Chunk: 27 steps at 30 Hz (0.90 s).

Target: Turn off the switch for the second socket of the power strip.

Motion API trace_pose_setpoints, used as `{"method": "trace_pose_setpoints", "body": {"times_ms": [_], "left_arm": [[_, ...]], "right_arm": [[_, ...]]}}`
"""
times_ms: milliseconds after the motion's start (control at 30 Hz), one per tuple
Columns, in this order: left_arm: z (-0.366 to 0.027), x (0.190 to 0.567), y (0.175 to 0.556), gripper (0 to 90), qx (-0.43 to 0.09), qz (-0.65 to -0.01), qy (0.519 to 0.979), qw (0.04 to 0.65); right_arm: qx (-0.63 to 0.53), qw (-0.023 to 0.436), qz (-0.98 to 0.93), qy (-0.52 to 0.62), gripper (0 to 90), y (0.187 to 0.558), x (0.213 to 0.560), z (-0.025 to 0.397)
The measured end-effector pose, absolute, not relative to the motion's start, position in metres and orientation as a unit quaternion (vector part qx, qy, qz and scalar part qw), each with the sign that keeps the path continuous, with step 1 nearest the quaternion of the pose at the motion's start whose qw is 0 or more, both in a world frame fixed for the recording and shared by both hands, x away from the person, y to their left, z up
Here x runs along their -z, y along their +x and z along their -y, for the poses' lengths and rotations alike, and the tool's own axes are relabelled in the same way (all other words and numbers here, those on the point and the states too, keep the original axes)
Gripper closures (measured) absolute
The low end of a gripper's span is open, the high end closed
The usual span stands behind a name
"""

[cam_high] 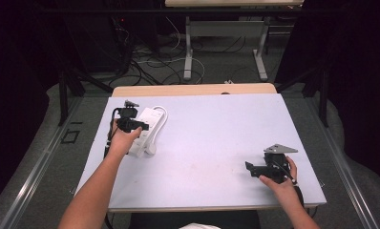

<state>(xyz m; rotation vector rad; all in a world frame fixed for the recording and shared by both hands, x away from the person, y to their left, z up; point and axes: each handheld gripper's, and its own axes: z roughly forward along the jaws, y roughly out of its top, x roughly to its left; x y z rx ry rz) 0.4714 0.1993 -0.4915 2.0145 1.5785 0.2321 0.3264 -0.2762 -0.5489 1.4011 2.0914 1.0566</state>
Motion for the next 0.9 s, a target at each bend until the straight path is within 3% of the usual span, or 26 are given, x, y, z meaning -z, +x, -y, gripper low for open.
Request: {"method": "trace_pose_setpoints", "body": {"times_ms": [467, 900], "left_arm": [[-0.196, 0.5, 0.476, 83.3, -0.084, -0.606, 0.753, 0.244], [-0.196, 0.505, 0.479, 86.3, -0.078, -0.609, 0.756, 0.225]], "right_arm": [[-0.38, 0.202, -0.749, 0.504, 11.6, 0.327, 0.549, 0.276], [-0.38, 0.2, -0.75, 0.503, 11.8, 0.327, 0.549, 0.277]]}}
